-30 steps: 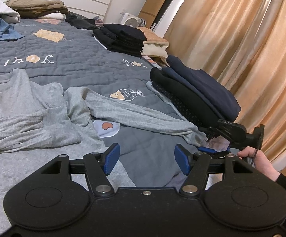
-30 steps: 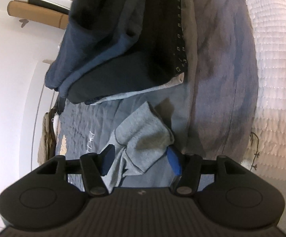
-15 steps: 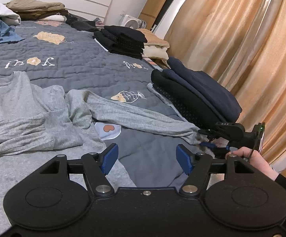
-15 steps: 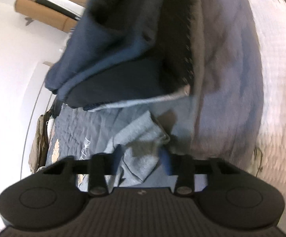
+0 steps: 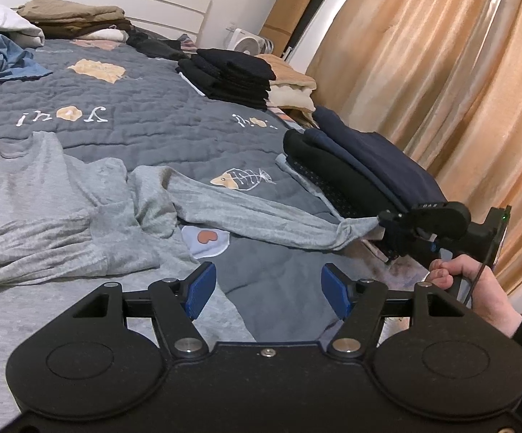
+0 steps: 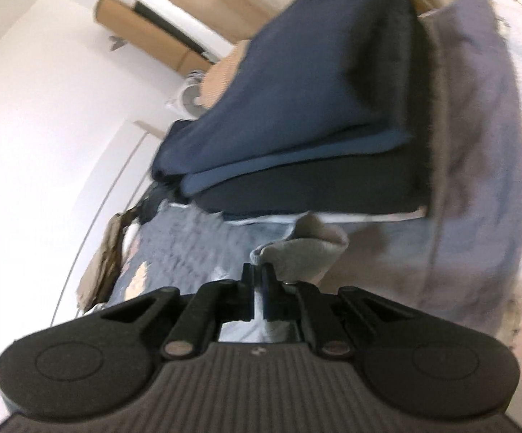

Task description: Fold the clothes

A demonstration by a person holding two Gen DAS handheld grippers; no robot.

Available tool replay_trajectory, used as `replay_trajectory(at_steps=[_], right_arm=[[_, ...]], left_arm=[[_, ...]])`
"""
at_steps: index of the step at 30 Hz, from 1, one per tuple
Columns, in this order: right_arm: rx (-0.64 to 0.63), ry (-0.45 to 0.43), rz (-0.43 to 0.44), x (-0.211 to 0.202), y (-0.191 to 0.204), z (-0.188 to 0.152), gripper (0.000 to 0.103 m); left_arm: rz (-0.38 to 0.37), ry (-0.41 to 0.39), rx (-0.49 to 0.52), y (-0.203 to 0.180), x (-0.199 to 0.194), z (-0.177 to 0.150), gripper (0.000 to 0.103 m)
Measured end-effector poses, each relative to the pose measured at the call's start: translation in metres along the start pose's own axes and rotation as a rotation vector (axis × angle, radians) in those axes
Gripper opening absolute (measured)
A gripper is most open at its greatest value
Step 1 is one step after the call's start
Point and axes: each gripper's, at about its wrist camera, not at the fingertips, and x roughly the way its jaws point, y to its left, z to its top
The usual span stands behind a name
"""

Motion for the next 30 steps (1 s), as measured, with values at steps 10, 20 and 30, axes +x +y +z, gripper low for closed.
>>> replay_trajectory(at_steps=[10,20,30], right_arm=[[-0.123,0.081,0.12,0.003,0.052,-0.033,0.004],[-0.279,0.222,0.277,0.018,0.124,-0.087,0.004],[-0.409,0.397,0.433,0.031,0.204,-0.159,0.004]], left_arm=[[0.049,-0.024,-0.029,0.02,-0.018,0.004,0.064],[0.23,-0.01,-0.095,0.055,-0.041,0.006,0.064],[0.341,-0.028,-0.141,0.103,-0.093,0.001,0.064]])
